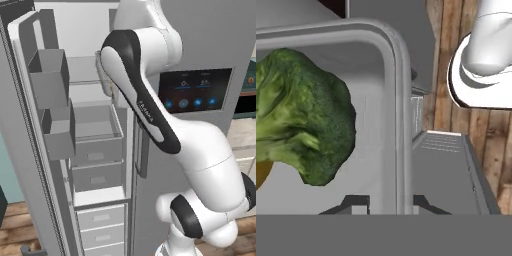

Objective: Take the broccoli and lemon out of the freezer and place them in the tupperware container on the counter. Then put the tupperware containing the vegetables back in the freezer.

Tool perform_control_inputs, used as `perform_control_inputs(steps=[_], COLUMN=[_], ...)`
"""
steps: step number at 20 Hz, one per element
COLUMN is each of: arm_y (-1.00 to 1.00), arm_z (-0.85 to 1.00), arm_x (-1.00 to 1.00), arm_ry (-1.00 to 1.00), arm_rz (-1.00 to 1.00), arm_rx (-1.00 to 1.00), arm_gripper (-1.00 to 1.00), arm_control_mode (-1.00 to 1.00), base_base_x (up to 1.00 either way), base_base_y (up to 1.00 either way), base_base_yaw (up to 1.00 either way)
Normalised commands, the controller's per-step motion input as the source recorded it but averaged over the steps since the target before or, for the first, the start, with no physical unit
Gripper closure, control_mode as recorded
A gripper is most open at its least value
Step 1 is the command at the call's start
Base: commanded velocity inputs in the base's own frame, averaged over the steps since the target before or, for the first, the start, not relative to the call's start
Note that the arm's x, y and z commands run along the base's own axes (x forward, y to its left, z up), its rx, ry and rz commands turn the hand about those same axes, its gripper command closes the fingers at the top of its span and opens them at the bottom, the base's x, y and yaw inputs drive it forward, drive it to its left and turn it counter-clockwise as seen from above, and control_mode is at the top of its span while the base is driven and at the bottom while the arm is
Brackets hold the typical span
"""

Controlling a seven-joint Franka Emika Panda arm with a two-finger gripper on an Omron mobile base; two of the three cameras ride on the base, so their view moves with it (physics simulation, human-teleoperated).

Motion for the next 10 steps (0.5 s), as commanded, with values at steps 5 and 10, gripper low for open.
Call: perform_control_inputs(steps=[5, 10], arm_y=[0.19, 0.31], arm_z=[-0.06, 0.00], arm_x=[0.42, 0.37], arm_ry=[-0.03, 0.00], arm_rz=[0.00, 0.00], arm_rx=[0.00, 0.00], arm_gripper=[1.00, 1.00], arm_control_mode=[-1.00, -1.00], base_base_x=[0.00, 0.00], base_base_y=[0.00, 0.00], base_base_yaw=[0.00, 0.00])
